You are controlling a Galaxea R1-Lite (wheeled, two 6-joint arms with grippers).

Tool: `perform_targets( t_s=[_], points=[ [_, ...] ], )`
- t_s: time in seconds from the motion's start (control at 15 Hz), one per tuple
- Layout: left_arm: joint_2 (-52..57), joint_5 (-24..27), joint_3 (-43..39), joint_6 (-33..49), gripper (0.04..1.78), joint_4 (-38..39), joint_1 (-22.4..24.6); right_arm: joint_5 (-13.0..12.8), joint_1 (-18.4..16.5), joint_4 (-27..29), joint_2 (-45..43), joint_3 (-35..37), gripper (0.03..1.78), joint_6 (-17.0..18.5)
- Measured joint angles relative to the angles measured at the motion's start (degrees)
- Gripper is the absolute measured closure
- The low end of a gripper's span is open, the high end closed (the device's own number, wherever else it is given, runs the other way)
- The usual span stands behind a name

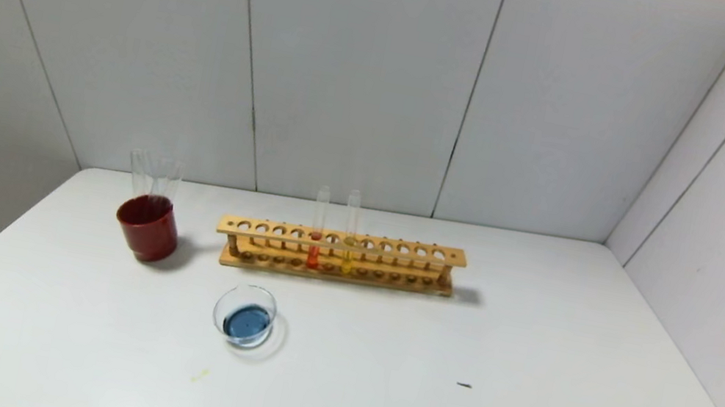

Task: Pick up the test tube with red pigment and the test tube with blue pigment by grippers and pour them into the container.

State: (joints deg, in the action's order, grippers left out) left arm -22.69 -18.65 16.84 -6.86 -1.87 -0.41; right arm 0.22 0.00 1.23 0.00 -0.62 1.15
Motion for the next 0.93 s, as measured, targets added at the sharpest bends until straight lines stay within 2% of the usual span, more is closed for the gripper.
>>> perform_targets(
  t_s=[0.33, 0.47, 0.6, 0.67, 0.93],
  points=[
    [13.37, 1.46, -8.79, -0.22, 0.07, -1.07, 0.99, 0.02, 0.00, -0.02, 0.00, 0.00, 0.10, -0.02],
    [18.20, 7.50, -11.41, 0.17, 0.07, -1.85, 0.55, 0.02, 0.00, -0.02, 0.00, 0.00, 0.10, -0.05],
    [20.85, 15.52, -13.42, 4.22, 0.07, -2.29, 0.39, 0.02, 0.00, 0.00, 0.00, 0.00, 0.10, -0.02],
    [21.54, 17.88, -14.63, 5.66, 0.07, -2.40, 0.32, 0.02, 0.00, 0.00, 0.00, 0.00, 0.10, 0.00],
    [22.66, 18.54, -15.46, 6.84, 0.07, -2.15, 0.26, 0.00, 0.00, 0.00, 0.00, 0.00, 0.10, 0.00]
  ],
)
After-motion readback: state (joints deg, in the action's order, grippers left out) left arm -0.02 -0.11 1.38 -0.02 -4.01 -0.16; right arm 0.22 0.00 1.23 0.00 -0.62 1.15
